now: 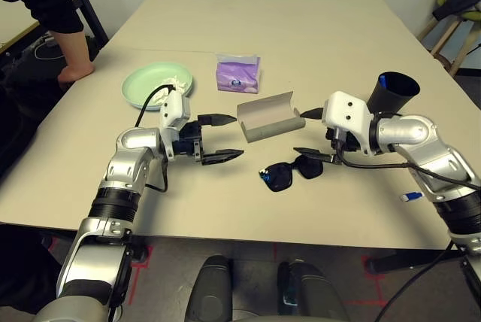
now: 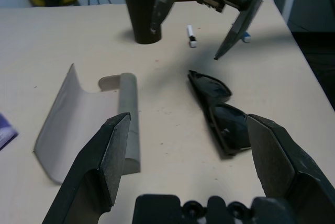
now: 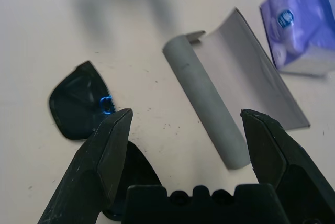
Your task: Organize and tidy the items on the table.
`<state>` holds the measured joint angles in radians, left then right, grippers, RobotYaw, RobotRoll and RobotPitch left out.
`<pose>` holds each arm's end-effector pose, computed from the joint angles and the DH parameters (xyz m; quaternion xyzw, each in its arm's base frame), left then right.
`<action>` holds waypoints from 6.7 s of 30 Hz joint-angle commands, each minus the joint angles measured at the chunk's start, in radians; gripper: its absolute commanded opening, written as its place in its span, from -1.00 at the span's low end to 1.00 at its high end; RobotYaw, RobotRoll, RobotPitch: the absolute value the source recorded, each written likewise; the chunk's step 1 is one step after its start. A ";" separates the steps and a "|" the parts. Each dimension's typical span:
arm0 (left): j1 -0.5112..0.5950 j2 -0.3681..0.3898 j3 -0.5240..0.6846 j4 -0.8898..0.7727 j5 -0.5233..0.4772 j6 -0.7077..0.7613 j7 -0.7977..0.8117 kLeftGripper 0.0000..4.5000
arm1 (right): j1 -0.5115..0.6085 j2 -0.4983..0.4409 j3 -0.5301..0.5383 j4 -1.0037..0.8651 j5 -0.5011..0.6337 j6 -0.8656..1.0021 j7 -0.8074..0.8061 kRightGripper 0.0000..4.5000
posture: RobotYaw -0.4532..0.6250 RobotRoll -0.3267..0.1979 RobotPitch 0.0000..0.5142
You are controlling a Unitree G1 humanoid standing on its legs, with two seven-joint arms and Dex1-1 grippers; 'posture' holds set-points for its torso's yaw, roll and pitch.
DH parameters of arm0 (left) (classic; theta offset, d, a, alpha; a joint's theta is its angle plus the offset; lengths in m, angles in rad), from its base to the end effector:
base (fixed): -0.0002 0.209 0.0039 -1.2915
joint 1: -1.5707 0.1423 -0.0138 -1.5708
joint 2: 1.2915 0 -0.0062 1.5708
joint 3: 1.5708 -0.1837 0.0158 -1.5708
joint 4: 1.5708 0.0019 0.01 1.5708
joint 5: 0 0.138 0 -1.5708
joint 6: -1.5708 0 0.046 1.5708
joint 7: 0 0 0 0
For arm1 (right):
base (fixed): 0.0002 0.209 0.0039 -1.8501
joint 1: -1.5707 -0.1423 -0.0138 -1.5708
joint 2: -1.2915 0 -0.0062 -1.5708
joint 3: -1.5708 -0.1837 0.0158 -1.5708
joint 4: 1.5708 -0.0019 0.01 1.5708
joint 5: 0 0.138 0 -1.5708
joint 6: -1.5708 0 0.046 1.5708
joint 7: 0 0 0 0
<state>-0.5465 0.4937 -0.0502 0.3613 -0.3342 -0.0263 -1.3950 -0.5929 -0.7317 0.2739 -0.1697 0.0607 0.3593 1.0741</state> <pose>0.2995 0.2246 0.1376 0.1289 -0.0296 -0.6403 0.7567 0.2718 -0.1867 0.2055 -0.3879 0.0558 0.5334 0.7496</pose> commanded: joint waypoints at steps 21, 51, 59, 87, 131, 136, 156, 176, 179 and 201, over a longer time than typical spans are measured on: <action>0.097 -0.014 -0.063 -0.128 -0.011 0.008 -0.003 0.97 | -0.200 -0.029 0.264 0.061 -0.237 -0.045 0.263 1.00 | 0.36 0.25 -0.48; 0.099 0.000 -0.073 -0.132 0.005 -0.001 0.023 0.97 | -0.338 0.079 0.396 0.125 -0.442 -0.041 0.429 1.00 | 0.38 0.25 -0.49; 0.106 0.005 -0.076 -0.139 0.008 -0.003 0.030 0.97 | -0.329 0.099 0.395 0.159 -0.469 -0.066 0.428 1.00 | 0.40 0.25 -0.48; 0.143 0.028 -0.076 -0.207 0.001 0.032 0.062 1.00 | -0.299 0.143 0.391 0.227 -0.503 -0.116 0.407 0.83 | 0.43 0.25 -0.49; 0.107 0.060 -0.045 -0.191 -0.014 0.082 0.093 1.00 | -0.513 0.218 0.264 0.454 -0.569 -0.250 -0.001 -0.84 | 0.37 0.25 -0.60; 0.113 0.069 -0.044 -0.198 -0.014 0.084 0.096 1.00 | -0.543 0.263 0.273 0.610 -0.623 -0.321 -0.121 -0.84 | 0.39 0.25 -0.60; 0.120 0.073 -0.042 -0.218 -0.013 0.088 0.123 1.00 | -0.463 0.306 0.269 0.654 -0.694 -0.381 -0.210 -0.84 | 0.40 0.25 -0.62; 0.129 0.070 -0.036 -0.240 -0.029 0.113 0.142 1.00 | -0.407 0.321 0.289 0.671 -0.731 -0.406 -0.235 -0.84 | 0.40 0.25 -0.64; 0.134 0.070 -0.036 -0.250 -0.030 0.120 0.146 1.00 | -0.396 0.320 0.291 0.668 -0.737 -0.403 -0.231 -0.84 | 0.41 0.25 -0.62; 0.123 0.060 -0.043 -0.238 -0.020 0.115 0.152 1.00 | -0.391 0.288 0.281 0.587 -0.716 -0.328 -0.107 -0.84 | 0.36 0.25 -0.64</action>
<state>-0.4207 0.5567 -0.0876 0.1266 -0.3546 0.0970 -1.2393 -0.9939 -0.4339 0.5567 0.4328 -0.6635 0.0304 0.9524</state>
